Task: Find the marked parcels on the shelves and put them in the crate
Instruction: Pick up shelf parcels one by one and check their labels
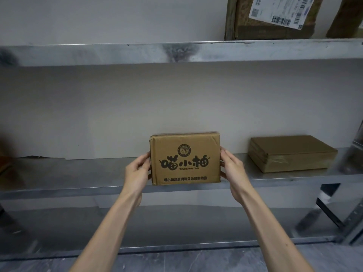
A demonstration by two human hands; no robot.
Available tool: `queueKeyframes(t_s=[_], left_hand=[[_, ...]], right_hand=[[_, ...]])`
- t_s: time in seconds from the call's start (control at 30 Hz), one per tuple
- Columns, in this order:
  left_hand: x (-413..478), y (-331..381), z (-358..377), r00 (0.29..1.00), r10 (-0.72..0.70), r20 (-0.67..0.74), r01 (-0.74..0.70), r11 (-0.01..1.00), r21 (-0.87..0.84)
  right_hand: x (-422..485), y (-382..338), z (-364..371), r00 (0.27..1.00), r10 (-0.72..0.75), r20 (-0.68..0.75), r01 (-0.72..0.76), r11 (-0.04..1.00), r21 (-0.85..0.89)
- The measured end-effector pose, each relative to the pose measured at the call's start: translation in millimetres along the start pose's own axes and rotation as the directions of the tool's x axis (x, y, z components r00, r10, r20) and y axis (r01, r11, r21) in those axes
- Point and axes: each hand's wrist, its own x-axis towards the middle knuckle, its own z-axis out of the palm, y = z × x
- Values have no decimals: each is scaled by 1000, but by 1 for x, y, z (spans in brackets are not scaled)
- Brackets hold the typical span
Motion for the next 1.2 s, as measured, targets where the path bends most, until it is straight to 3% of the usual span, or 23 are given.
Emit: queueKeyframes(t_s=[0.3,0.53,0.93,1.2], left_hand=[[6,3,-1,1000,13,10,-13,999,49],[5,6,-1,1000,9,-2,-9,1000,-17],[3,3,3,999,-15,-36,11,995,-103],[1,3,-1,1000,8,17,-7,999,-34]], right_hand=[[10,-1,-12,1000,12,6,-12,1000,21],[10,-6,-14,1000,-6,22,5,998,60],[14,3,-8,996,-8,-84,17,994,104],[16,5,-16,1000,-31,-4,31,999,37]])
